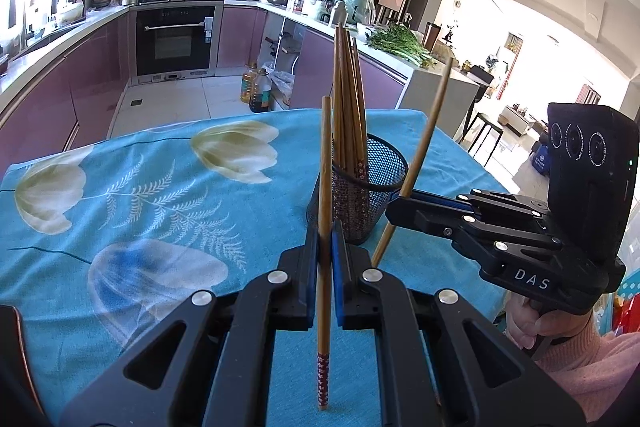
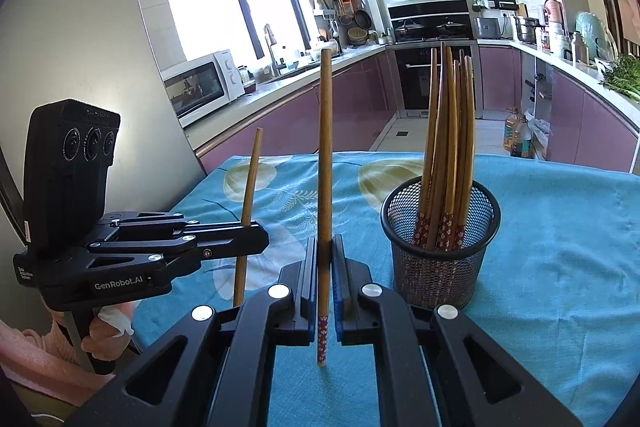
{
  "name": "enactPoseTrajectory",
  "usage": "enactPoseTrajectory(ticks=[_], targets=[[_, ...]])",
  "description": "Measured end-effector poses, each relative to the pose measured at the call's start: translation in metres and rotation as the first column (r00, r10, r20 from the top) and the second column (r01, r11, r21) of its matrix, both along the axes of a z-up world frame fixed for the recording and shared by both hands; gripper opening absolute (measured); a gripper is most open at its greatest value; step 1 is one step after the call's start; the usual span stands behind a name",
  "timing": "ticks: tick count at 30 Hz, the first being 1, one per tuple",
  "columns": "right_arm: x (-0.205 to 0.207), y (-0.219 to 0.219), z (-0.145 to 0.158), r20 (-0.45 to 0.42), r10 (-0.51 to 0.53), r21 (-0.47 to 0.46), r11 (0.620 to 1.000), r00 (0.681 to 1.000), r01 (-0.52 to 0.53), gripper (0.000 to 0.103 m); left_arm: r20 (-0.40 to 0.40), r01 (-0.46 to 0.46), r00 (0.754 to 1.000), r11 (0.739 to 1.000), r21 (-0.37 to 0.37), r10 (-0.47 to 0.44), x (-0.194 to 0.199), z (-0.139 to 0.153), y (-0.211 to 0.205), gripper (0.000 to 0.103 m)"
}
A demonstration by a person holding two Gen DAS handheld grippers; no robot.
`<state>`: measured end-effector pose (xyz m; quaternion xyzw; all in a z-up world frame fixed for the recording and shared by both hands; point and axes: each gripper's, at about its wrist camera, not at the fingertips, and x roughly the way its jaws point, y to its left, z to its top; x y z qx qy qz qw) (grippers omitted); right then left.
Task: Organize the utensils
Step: 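Carry both upright chopsticks over the black mesh cup and lower them in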
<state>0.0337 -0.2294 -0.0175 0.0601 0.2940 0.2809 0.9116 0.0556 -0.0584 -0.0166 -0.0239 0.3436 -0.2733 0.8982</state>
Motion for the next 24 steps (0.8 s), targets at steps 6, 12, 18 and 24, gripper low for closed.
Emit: enactPoseTrajectory(ticks=[6,12,18,24], targets=[[-0.002,-0.004,0.004,0.015,-0.007,-0.001,1.0,1.0,0.007,0.006,0.01,-0.001,1.0,1.0,-0.004,0.001,0.0,0.004,-0.002,0.007],[-0.002,-0.006,0.008,0.029,-0.014,0.001,1.0,0.999,0.014,0.006,0.021,-0.001,1.0,1.0,-0.009,0.001,0.001,0.007,-0.002,0.007],[-0.001,-0.009,0.012,0.043,-0.025,0.003,1.0,0.999,0.025,0.006,0.031,-0.001,1.0,1.0,-0.012,0.001,0.002,0.011,-0.002,0.007],[0.0,-0.012,0.014,0.051,-0.036,0.005,0.999,0.998,0.036,0.006,0.04,-0.004,0.999,1.0,-0.013,0.004,0.003,0.014,-0.003,0.007]])
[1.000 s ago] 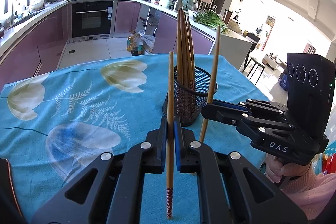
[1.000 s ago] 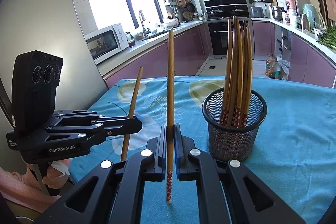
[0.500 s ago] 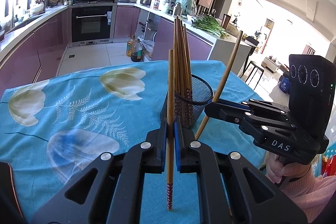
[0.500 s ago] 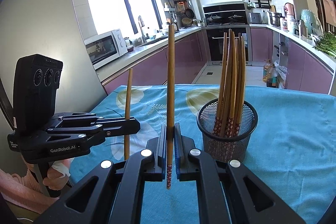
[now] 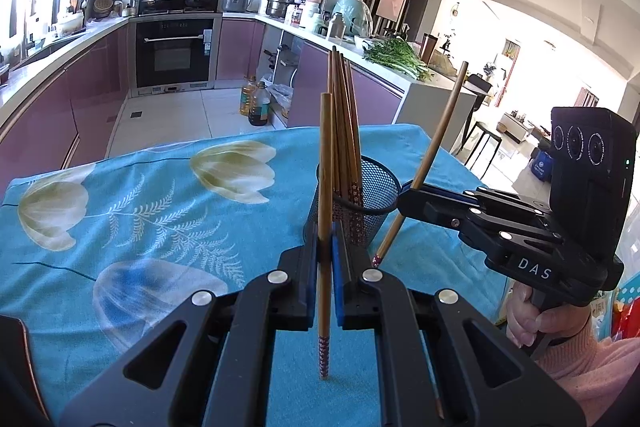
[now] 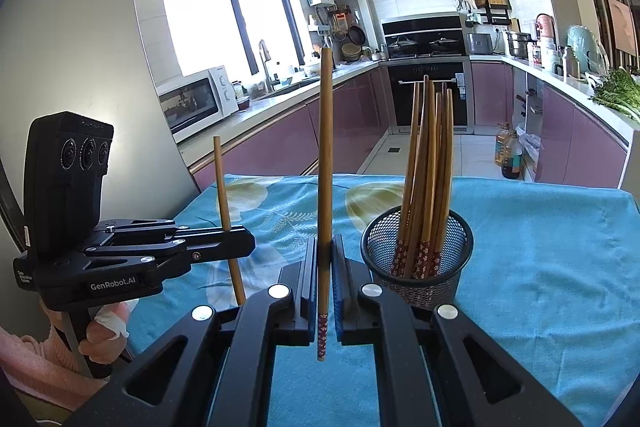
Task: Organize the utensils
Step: 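Carry both upright chopsticks over the black mesh cup and lower them in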
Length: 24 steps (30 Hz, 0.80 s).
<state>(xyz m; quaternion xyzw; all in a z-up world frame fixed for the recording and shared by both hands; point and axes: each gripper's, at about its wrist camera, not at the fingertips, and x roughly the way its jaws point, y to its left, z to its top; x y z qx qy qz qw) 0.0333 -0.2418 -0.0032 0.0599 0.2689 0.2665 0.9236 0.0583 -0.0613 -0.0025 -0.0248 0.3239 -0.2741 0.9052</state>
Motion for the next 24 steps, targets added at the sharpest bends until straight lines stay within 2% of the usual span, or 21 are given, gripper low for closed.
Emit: enactPoseTrajectory(ticks=[24], targets=[[0.002,-0.013,0.01,0.048,-0.034,-0.005,0.999,0.998,0.034,0.006,0.036,0.015,0.999,1.0,-0.011,-0.015,0.003,0.016,-0.006,0.007]])
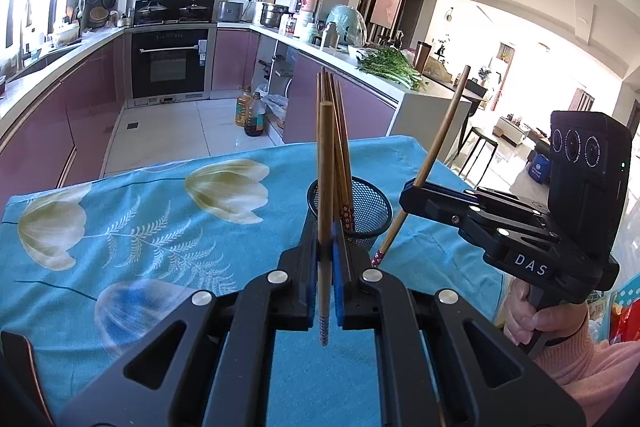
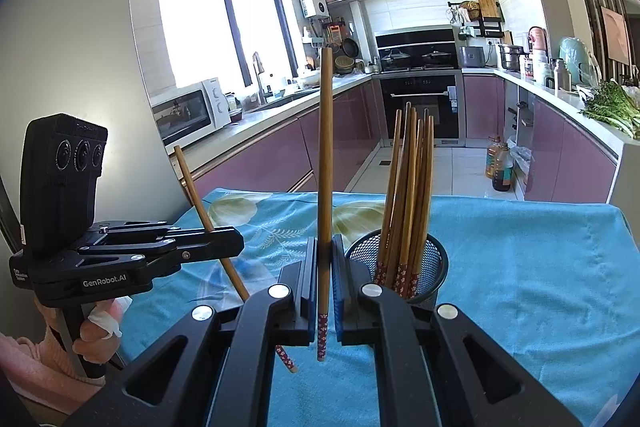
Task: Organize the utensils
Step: 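Carry both upright chopsticks over the black mesh cup and lower them in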
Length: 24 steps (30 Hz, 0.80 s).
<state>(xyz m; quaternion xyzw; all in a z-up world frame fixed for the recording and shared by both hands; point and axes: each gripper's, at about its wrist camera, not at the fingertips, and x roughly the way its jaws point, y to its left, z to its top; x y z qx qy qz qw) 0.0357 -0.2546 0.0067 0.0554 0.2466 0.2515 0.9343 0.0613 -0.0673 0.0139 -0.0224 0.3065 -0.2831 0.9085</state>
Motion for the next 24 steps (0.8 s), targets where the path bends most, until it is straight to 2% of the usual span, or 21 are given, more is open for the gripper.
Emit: enactPoseTrajectory(ticks=[24], targets=[[0.002,-0.004,0.014,0.044,-0.005,-0.007,1.0,0.999,0.005,0.006,0.05,0.007,0.999,1.0,0.005,-0.007,0.004,0.02,-0.009,0.007]])
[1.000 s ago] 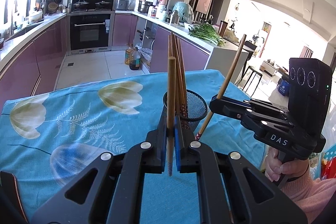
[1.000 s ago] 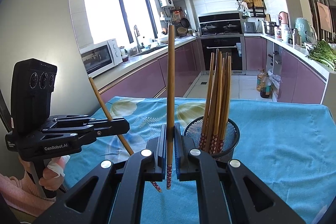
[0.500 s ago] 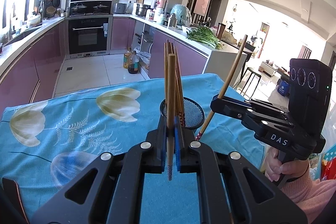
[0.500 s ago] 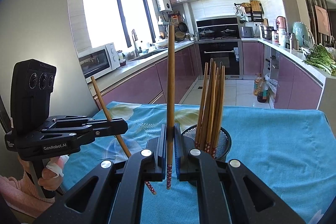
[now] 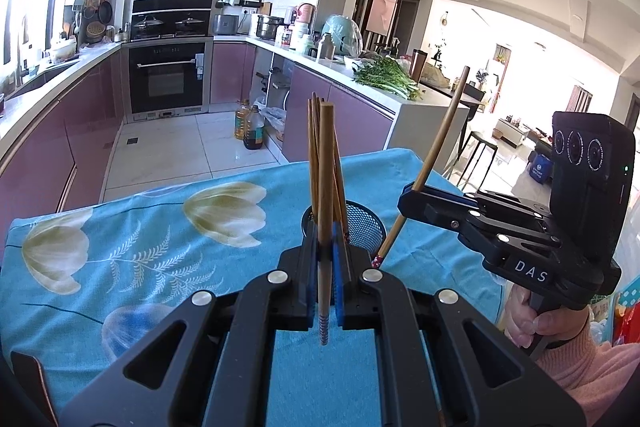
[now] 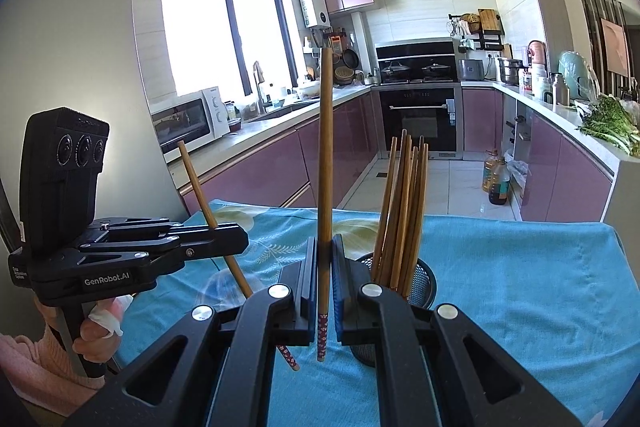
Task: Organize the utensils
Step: 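Carry both upright chopsticks over the black mesh cup and lower them in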
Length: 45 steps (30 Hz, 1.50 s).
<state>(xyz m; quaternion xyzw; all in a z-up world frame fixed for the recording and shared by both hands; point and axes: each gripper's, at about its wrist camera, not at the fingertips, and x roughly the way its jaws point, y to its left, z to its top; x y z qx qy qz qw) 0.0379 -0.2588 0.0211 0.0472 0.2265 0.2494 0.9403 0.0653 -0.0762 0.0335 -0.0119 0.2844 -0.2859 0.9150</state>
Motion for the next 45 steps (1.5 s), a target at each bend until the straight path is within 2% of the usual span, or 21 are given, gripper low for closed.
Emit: enactPoseTrajectory(ticks=[28,45], targets=[[-0.001,-0.001,0.019,0.074,-0.02,-0.011,1.0,0.997,0.02,0.006,0.107,0.03,0.994,0.999,-0.039,-0.025,0.001,0.044,-0.007,0.007],[0.003,-0.002,0.03,0.118,-0.04,-0.023,0.999,0.992,0.042,0.006,0.166,0.038,0.986,0.997,-0.068,-0.027,0.001,0.056,-0.017,0.007]])
